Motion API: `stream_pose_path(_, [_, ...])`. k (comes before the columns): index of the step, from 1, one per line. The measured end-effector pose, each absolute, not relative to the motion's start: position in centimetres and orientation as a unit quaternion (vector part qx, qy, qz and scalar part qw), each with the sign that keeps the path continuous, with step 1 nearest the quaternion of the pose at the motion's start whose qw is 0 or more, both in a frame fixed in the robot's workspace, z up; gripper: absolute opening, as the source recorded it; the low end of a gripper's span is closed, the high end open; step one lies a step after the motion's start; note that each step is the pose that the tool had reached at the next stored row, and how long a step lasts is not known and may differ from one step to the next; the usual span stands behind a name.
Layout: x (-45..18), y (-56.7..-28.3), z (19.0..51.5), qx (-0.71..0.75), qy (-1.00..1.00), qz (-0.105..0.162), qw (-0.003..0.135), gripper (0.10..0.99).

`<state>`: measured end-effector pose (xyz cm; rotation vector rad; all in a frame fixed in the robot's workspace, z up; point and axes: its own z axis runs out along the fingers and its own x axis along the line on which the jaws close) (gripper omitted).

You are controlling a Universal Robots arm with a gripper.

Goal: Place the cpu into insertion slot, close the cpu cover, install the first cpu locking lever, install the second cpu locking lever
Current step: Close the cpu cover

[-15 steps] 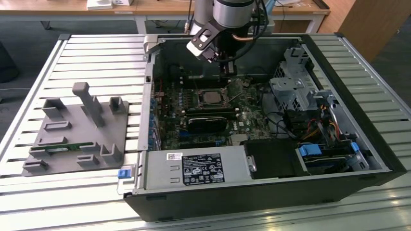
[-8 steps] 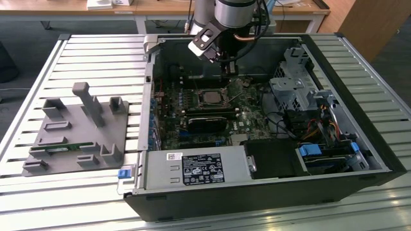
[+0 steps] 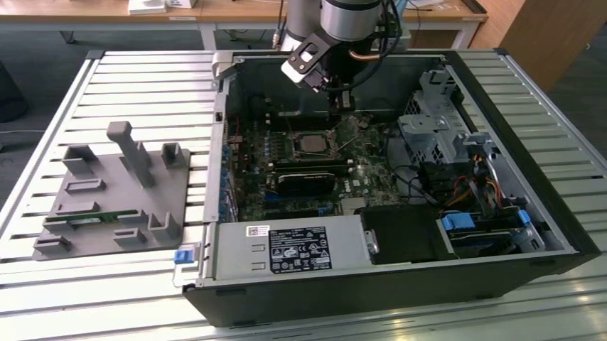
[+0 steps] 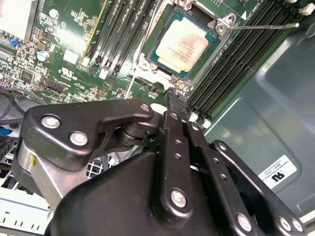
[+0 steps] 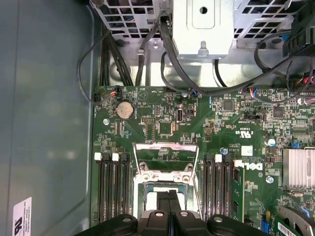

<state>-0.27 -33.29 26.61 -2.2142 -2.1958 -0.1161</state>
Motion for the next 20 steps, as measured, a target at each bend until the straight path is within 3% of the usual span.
stream_pose_path(20, [2.9,-33.2,26.4,-0.706,-0.708,-0.037,0.011,0.106])
